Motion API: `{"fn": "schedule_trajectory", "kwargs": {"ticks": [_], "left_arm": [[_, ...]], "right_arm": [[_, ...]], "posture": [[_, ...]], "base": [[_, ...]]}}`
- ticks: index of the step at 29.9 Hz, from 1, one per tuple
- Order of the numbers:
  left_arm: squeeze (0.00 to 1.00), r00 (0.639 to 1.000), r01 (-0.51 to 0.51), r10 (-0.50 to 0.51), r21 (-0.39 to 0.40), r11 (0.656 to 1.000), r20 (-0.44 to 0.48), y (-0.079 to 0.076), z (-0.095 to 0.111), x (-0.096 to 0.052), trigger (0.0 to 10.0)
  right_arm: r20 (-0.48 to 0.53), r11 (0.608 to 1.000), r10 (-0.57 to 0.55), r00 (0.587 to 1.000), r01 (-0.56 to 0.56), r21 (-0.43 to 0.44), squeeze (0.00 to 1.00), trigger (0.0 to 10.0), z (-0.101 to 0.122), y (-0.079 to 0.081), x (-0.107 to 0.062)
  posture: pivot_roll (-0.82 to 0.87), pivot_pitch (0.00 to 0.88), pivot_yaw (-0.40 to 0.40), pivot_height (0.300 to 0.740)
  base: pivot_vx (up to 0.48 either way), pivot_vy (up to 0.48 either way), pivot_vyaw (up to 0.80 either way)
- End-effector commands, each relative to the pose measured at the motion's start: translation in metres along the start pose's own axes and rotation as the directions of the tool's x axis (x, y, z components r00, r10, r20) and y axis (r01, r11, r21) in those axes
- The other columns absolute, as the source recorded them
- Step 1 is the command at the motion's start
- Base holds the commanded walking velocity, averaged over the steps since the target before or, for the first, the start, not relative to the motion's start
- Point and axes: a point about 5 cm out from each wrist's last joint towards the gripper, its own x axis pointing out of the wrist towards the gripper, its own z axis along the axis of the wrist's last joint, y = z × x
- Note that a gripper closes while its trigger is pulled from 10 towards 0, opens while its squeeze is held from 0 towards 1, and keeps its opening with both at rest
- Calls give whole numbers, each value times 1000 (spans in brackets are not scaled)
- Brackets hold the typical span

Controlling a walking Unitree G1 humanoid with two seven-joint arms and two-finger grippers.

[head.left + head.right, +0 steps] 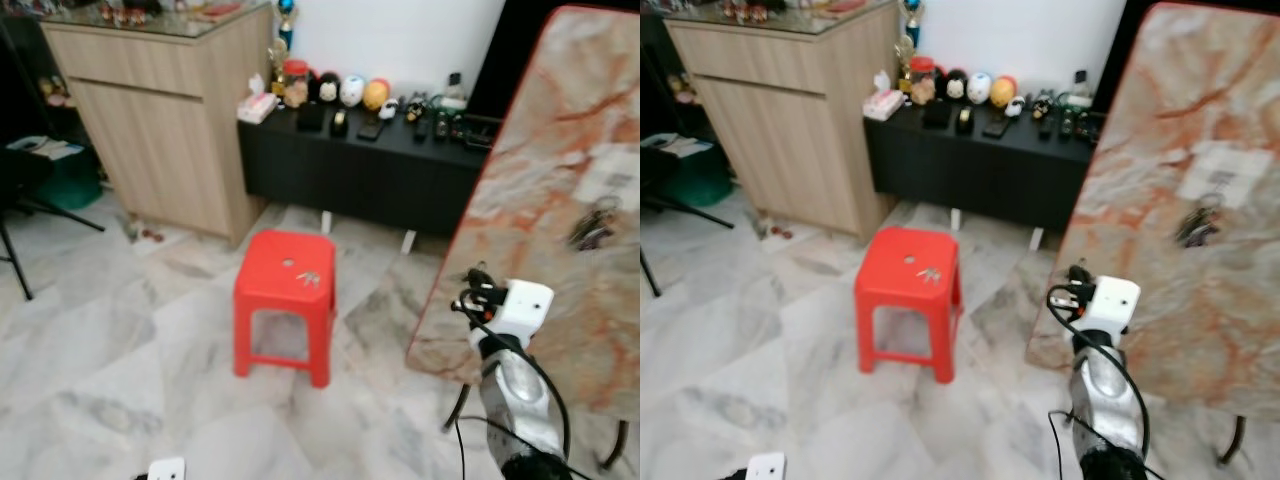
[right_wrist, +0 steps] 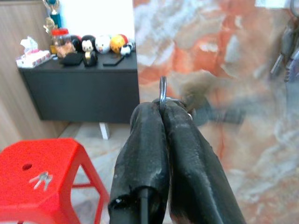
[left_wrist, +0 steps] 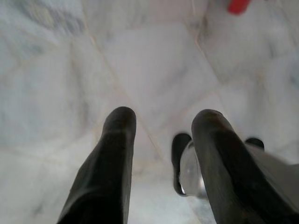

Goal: Hang keys on a hook

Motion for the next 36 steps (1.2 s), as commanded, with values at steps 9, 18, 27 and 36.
{"fn": "schedule_trajectory", "kwargs": {"ticks": [9, 18, 27, 36], "left_arm": [[0, 1000, 3, -3, 6, 1000, -29, 0, -4, -1, 10000], [0, 999, 3, -3, -2, 1000, -35, 1, -5, -1, 10000], [0, 999, -1, 1, -17, 1000, -44, 3, -6, -1, 10000], [0, 999, 4, -6, -29, 1000, -48, 0, -7, -1, 10000]], "right_arm": [[11, 1000, -10, 1000, 10, 9, 0, 10000, 3, 3, 3], [-15, 1000, -11, 1000, 11, 13, 0, 10000, -1, 6, 5], [7, 999, 15, 1000, -15, -38, 0, 10000, 4, 11, 7], [22, 998, 26, 999, -25, -57, 0, 10000, 7, 16, 11]], "posture": [[-17, 0, -54, 740], [-12, 0, -56, 740], [-12, 0, -60, 740], [-7, 0, -63, 740]], "base": [[0, -472, 0], [0, -242, -440], [0, 0, -432], [0, 0, 0]]}}
